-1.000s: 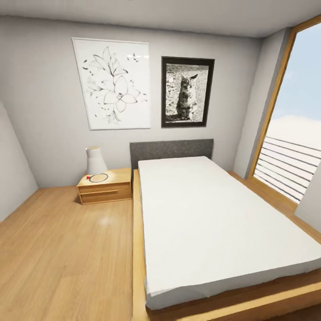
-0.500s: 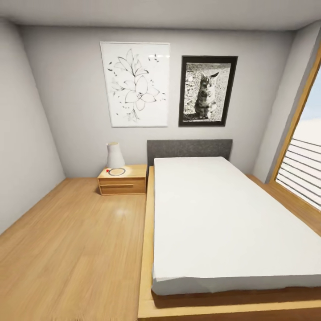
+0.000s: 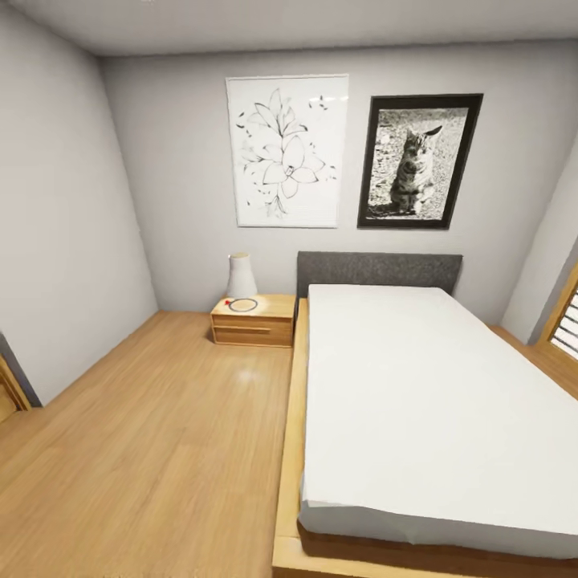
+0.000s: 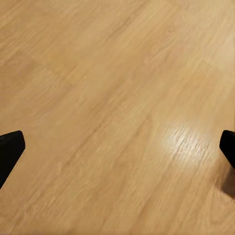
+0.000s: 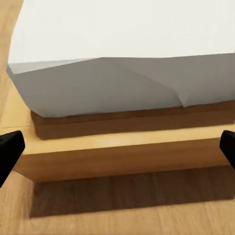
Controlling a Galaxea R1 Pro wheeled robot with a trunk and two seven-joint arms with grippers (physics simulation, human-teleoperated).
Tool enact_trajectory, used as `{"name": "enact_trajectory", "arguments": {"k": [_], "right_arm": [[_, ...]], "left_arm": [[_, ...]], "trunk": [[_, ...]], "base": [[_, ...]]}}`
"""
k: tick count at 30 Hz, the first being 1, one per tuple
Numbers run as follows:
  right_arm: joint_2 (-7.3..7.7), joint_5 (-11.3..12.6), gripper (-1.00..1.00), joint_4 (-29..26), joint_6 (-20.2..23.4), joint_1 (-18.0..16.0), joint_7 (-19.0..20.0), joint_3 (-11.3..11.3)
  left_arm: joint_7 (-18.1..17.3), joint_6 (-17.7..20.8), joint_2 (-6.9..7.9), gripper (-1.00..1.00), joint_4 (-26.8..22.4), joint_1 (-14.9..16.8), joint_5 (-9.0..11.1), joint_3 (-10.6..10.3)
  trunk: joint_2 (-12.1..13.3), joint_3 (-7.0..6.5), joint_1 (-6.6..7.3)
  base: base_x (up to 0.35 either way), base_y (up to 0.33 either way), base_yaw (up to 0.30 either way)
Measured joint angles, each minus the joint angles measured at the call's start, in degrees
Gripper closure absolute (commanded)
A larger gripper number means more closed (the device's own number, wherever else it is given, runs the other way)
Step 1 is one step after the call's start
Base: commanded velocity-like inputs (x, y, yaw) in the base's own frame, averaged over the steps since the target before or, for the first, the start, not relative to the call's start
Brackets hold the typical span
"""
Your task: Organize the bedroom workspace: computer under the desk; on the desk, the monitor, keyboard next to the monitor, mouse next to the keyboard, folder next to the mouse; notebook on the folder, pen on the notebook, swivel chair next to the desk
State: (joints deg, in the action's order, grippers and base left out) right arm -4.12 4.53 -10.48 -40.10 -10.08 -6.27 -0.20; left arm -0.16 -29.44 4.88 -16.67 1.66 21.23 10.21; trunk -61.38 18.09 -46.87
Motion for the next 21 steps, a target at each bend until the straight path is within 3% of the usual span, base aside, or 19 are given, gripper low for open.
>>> {"name": "enact_trajectory", "arguments": {"k": [5,12,21], "right_arm": [[0.00,-0.15,-1.00,0.00,-0.04,0.00,-0.01,0.04],[0.01,-0.28,-1.00,0.01,-0.05,0.00,-0.01,0.07],[-0.01,-0.37,-1.00,0.01,-0.05,0.00,0.02,0.12]], "left_arm": [[0.06,-2.84,-0.23,-1.00,0.30,-0.03,-0.09,-0.17],[0.18,-3.33,-0.32,-1.00,0.44,-0.04,-1.85,-0.28],[0.18,-3.18,-0.40,-1.00,0.52,-0.03,-2.35,-0.31]], "trunk": [[0.00,0.00,0.00],[-0.01,0.00,0.02],[-0.01,0.00,0.01]], "base": [[0.014,-0.005,0.286],[0.201,-0.136,0.286],[0.196,-0.161,0.286]]}}
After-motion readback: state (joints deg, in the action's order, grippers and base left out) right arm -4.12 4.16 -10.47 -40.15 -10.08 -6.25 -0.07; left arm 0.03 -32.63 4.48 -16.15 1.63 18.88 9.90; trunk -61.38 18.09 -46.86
